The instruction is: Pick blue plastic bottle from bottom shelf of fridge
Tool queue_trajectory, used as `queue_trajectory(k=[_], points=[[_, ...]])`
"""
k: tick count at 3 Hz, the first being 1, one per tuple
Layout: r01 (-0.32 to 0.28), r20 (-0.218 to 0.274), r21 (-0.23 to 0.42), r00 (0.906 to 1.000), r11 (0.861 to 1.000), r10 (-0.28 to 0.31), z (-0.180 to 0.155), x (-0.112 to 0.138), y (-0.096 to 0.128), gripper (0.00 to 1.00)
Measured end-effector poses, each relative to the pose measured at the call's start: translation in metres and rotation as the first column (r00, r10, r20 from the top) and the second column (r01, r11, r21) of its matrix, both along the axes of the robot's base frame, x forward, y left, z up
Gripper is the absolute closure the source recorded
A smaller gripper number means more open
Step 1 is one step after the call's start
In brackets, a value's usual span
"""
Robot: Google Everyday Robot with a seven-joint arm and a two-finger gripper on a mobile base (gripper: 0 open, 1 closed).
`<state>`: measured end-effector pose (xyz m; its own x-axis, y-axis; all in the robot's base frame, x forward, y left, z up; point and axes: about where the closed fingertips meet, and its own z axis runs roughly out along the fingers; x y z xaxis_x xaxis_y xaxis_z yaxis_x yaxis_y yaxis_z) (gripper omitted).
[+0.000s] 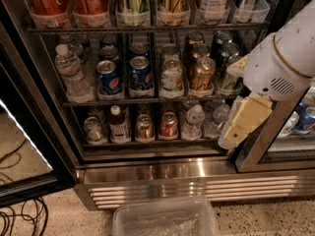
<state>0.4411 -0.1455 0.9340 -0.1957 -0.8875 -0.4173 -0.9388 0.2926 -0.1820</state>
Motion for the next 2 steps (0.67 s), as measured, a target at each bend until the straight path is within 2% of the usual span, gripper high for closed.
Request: queue_trajectory(k=[1,2], points=[[0.000,0.000,0.000,1.0000,1.000,0.000,0.000,0.000,0.000,0.00],[0.019,0.018,0.030,0.9997,0.999,-0.019,-0.017,0.010,0.024,0.00]])
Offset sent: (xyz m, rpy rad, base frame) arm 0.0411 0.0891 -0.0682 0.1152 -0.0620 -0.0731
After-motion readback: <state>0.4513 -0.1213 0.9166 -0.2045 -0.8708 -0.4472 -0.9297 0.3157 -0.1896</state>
